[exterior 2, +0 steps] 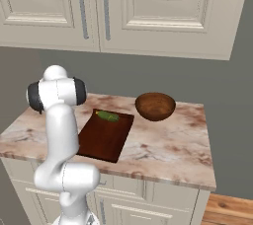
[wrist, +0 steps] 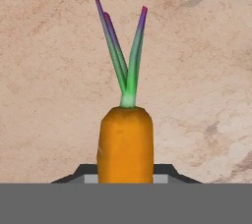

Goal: Place the two vegetables and bowl onto the tray for setting up a vegetable dip station.

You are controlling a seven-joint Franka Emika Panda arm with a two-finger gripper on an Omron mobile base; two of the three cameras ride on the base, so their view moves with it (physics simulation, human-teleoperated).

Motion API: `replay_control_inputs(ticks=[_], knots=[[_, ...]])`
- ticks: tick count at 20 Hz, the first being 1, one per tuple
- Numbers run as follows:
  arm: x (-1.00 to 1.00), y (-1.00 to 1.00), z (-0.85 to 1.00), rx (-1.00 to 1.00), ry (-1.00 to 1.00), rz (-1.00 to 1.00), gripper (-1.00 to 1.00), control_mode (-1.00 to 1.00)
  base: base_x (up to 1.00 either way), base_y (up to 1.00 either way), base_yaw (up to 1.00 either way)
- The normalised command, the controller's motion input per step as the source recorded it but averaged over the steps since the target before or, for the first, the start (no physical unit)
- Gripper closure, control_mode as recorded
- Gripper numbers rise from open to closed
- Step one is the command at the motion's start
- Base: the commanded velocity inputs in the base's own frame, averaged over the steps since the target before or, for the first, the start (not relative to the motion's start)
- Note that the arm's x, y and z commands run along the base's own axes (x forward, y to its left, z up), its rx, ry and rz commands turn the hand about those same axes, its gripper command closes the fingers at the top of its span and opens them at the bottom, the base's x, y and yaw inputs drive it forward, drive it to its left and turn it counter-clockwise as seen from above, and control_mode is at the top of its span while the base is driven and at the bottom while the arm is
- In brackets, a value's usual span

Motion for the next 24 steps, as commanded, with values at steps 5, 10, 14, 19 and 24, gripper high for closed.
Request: replay_control_inputs(ticks=[5, 10, 14, 19, 24], knots=[[0.0, 0.0, 0.03, 0.0, 0.0, 0.04, 1.0, -1.0, 0.0, 0.0, 0.0], [0.0, 0.0, 0.21, 0.0, 0.0, 0.05, 1.0, -1.0, 0.0, 0.0, 0.0], [-0.01, -0.04, 0.16, 0.0, 0.0, 0.12, 1.0, -1.0, 0.0, 0.0, 0.0], [-0.03, -0.17, 0.13, 0.0, 0.0, 0.2, 1.0, -1.0, 0.0, 0.0, 0.0], [-0.02, -0.27, 0.06, 0.0, 0.0, 0.26, 1.0, -1.0, 0.0, 0.0, 0.0]])
